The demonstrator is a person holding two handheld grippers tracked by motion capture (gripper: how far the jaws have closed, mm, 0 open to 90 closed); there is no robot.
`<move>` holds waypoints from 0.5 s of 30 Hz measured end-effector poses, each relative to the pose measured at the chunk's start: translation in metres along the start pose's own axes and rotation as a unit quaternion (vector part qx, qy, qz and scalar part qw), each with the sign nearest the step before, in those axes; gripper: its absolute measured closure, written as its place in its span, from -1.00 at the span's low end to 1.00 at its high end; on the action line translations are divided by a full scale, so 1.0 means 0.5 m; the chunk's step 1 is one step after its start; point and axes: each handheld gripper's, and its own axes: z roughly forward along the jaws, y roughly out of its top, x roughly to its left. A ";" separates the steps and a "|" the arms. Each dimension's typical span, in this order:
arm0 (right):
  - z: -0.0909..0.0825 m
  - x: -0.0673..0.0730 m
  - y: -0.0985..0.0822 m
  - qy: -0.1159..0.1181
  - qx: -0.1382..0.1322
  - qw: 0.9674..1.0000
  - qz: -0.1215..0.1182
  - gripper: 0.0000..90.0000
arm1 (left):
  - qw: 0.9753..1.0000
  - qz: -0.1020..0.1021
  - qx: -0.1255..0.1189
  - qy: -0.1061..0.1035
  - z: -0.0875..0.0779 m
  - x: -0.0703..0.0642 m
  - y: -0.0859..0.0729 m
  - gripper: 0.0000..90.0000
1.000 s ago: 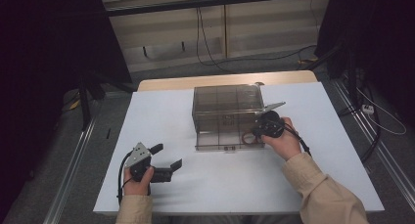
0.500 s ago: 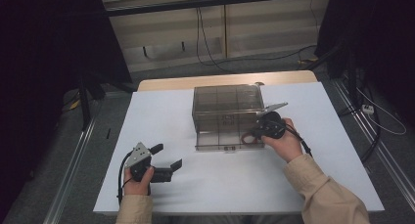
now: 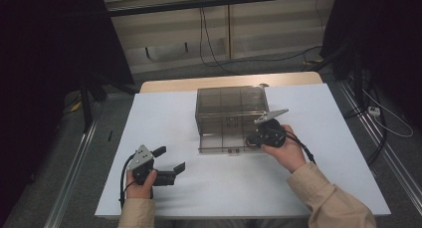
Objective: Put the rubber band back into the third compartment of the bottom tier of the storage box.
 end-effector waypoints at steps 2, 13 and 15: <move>0.003 0.010 -0.002 0.004 0.001 1.000 -0.008 1.00 | 1.000 0.000 0.000 -0.001 0.000 0.000 0.000 -0.93; 0.019 0.029 -0.011 0.016 0.009 1.000 -0.020 1.00 | 1.000 -0.002 -0.001 0.000 -0.001 0.000 0.000 -0.93; 0.021 0.032 -0.013 0.018 0.008 1.000 -0.020 1.00 | 1.000 -0.001 -0.002 0.000 -0.001 0.000 0.000 -0.93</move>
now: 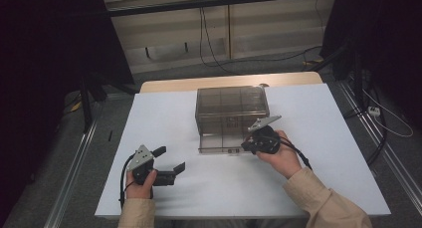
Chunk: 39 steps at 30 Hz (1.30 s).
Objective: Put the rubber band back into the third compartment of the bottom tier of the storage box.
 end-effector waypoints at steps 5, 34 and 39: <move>0.005 0.004 -0.003 0.003 0.004 1.000 -0.004 1.00 | 1.000 0.000 0.001 -0.001 0.001 -0.001 0.000 -0.93; 0.024 0.013 -0.008 0.005 0.023 1.000 -0.013 1.00 | 1.000 -0.002 -0.002 -0.001 -0.001 0.000 0.000 -0.93; 0.029 0.013 -0.009 0.005 0.027 1.000 -0.013 1.00 | 1.000 -0.002 -0.003 -0.001 -0.001 0.000 0.000 -0.93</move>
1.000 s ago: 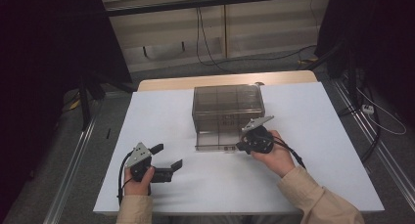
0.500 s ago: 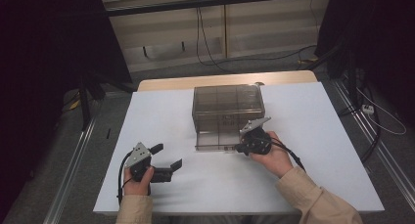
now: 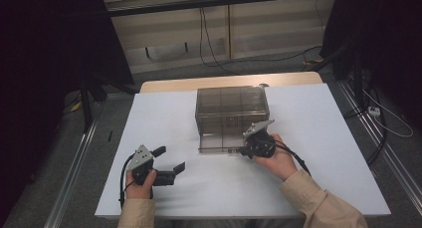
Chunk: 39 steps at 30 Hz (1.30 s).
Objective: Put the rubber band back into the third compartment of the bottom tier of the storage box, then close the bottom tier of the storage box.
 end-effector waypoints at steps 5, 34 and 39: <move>0.006 -0.004 -0.001 -0.001 0.003 1.000 0.001 1.00 | 1.000 0.000 0.001 0.001 0.000 0.000 -0.001 -0.93; 0.013 -0.020 0.000 -0.005 0.005 1.000 0.012 1.00 | 1.000 0.001 0.004 0.002 -0.001 0.000 -0.001 -0.93; 0.016 -0.022 0.000 -0.007 0.006 1.000 0.010 1.00 | 1.000 -0.001 0.003 0.004 -0.003 0.001 -0.001 -0.93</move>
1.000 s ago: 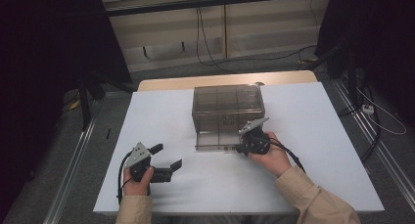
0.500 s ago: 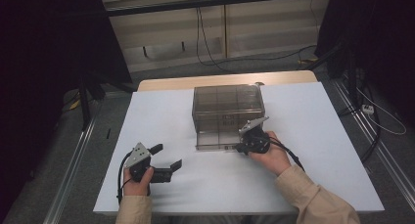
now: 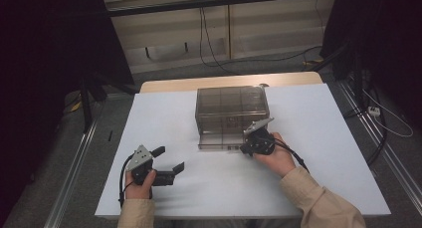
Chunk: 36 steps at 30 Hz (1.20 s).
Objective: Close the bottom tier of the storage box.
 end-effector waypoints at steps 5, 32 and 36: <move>0.001 -0.003 0.002 -0.002 0.001 1.000 0.002 1.00 | 1.000 0.001 0.001 0.000 0.000 0.001 0.000 -0.93; 0.007 -0.011 0.008 -0.014 0.002 1.000 0.002 1.00 | 1.000 0.002 0.001 -0.001 0.001 0.001 0.000 -0.93; 0.008 -0.011 0.010 -0.016 -0.001 1.000 0.000 1.00 | 1.000 0.002 0.001 -0.001 0.001 0.001 0.000 -0.93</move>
